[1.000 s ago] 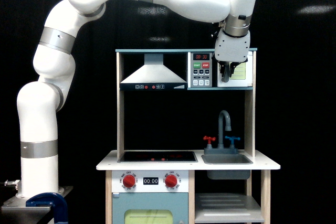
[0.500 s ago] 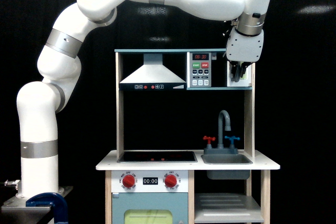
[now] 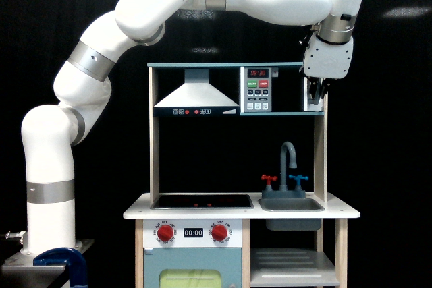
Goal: Open the oven door
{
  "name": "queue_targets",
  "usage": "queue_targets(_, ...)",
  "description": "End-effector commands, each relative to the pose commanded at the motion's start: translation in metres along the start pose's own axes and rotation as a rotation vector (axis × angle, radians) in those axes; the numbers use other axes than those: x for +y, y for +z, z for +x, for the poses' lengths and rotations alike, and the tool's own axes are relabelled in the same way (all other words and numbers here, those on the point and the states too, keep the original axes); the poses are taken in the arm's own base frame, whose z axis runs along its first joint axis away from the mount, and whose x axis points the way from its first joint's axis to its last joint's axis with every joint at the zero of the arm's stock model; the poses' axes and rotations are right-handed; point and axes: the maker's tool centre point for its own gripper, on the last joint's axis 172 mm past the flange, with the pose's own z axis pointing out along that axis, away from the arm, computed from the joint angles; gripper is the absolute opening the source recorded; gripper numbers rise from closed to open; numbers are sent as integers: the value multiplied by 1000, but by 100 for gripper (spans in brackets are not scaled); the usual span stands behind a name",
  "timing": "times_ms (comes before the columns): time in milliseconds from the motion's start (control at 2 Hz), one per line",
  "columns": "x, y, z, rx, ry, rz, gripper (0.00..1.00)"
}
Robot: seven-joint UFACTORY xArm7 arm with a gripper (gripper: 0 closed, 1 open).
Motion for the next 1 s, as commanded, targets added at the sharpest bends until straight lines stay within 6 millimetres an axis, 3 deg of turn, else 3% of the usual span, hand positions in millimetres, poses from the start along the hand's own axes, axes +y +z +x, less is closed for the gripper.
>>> queue_targets(500,3,0,-1,0,0,0,0)
queue_targets(1000,-3,-3,-5,0,0,0,100)
